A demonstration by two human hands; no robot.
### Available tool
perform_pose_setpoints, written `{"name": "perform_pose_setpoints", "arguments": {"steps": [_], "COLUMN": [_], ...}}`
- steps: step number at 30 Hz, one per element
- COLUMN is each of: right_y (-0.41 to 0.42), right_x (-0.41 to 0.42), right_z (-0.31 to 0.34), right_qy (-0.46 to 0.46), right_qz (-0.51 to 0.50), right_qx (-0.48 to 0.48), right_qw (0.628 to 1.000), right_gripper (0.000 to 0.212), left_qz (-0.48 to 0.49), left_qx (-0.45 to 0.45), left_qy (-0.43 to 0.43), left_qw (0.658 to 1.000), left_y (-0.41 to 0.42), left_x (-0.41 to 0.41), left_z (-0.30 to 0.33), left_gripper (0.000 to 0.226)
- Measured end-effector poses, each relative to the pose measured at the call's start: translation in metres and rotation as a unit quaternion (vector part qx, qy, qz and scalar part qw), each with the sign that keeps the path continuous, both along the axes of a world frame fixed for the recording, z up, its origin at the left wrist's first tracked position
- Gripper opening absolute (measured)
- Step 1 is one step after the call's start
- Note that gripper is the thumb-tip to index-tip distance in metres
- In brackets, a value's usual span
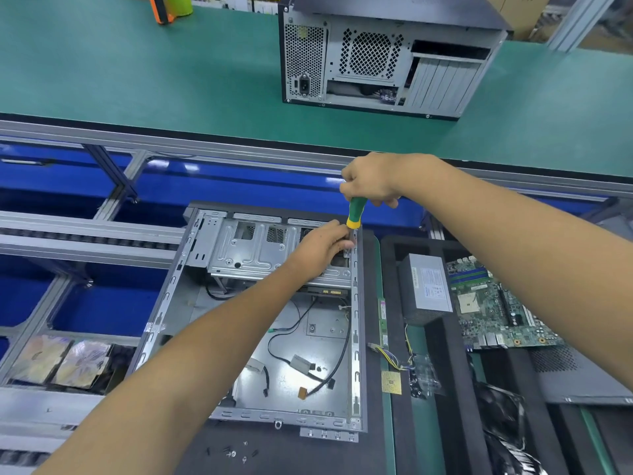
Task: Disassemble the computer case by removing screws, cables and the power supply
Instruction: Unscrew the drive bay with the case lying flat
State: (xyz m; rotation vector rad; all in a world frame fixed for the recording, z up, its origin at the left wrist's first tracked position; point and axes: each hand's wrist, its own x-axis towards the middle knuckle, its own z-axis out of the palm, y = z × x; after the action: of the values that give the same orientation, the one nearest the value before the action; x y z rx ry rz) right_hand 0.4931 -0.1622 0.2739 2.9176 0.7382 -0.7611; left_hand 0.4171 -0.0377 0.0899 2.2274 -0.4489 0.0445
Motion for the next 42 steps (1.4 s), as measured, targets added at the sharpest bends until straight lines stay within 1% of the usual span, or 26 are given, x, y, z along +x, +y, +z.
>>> {"name": "perform_pose_setpoints", "arguments": {"steps": [3, 5, 7, 9, 12, 14, 16, 21, 27, 31, 36, 38, 39, 40, 41, 42], "right_y": [0.003, 0.004, 0.005, 0.006, 0.008, 0.006, 0.002, -0.012, -0.024, -0.026, -0.025, -0.024, -0.023, -0.022, -0.020, -0.017], "right_x": [-0.005, -0.007, -0.009, -0.009, -0.009, -0.008, -0.006, -0.003, -0.005, -0.008, -0.008, -0.011, -0.012, -0.013, -0.013, -0.014], "right_z": [-0.002, -0.002, -0.001, 0.003, 0.009, 0.010, 0.012, 0.012, 0.001, 0.000, 0.001, 0.004, 0.005, 0.005, 0.004, 0.003], "right_qy": [-0.024, -0.024, -0.001, 0.028, 0.057, 0.062, 0.067, 0.037, -0.058, -0.099, -0.139, -0.162, -0.178, -0.198, -0.216, -0.220], "right_qz": [-0.016, -0.027, -0.018, 0.014, 0.081, 0.113, 0.127, 0.175, 0.259, 0.337, 0.424, 0.472, 0.513, 0.559, 0.589, 0.587], "right_qx": [-0.009, -0.016, -0.016, -0.020, -0.069, -0.093, -0.093, -0.079, -0.059, -0.095, -0.155, -0.186, -0.191, -0.199, -0.202, -0.203], "right_qw": [1.000, 0.999, 1.000, 0.999, 0.993, 0.987, 0.985, 0.981, 0.962, 0.932, 0.881, 0.846, 0.818, 0.780, 0.752, 0.752], "right_gripper": [0.035, 0.040, 0.032, 0.022, 0.013, 0.011, 0.014, 0.015, 0.015, 0.016, 0.011, 0.014, 0.021, 0.033, 0.043, 0.045], "left_qz": [0.003, 0.000, 0.000, 0.000, 0.000, 0.000, -0.005, -0.018, -0.014, -0.014, -0.018, -0.019, -0.015, -0.011, -0.010, -0.010], "left_qx": [0.001, 0.002, 0.002, 0.007, 0.022, 0.027, 0.026, 0.016, -0.002, -0.009, -0.003, -0.003, -0.003, 0.001, 0.009, 0.014], "left_qy": [-0.001, -0.004, -0.004, 0.003, 0.015, 0.021, 0.019, 0.011, 0.024, 0.032, 0.033, 0.032, 0.032, 0.032, 0.031, 0.031], "left_qw": [1.000, 1.000, 1.000, 1.000, 1.000, 0.999, 0.999, 1.000, 1.000, 0.999, 0.999, 0.999, 0.999, 0.999, 0.999, 0.999], "left_y": [0.000, 0.000, 0.000, 0.000, 0.000, -0.001, -0.001, 0.001, 0.001, 0.001, 0.001, 0.001, 0.001, 0.001, 0.000, 0.000], "left_x": [0.000, -0.001, -0.001, -0.001, 0.001, 0.002, 0.002, 0.003, 0.002, 0.002, 0.003, 0.002, 0.002, 0.002, 0.002, 0.002], "left_z": [0.000, 0.000, 0.000, 0.000, -0.001, -0.001, -0.002, -0.006, -0.011, -0.014, -0.012, -0.012, -0.013, -0.014, -0.015, -0.015], "left_gripper": [0.017, 0.017, 0.018, 0.017, 0.015, 0.015, 0.015, 0.016, 0.018, 0.017, 0.016, 0.017, 0.018, 0.020, 0.023, 0.025]}}
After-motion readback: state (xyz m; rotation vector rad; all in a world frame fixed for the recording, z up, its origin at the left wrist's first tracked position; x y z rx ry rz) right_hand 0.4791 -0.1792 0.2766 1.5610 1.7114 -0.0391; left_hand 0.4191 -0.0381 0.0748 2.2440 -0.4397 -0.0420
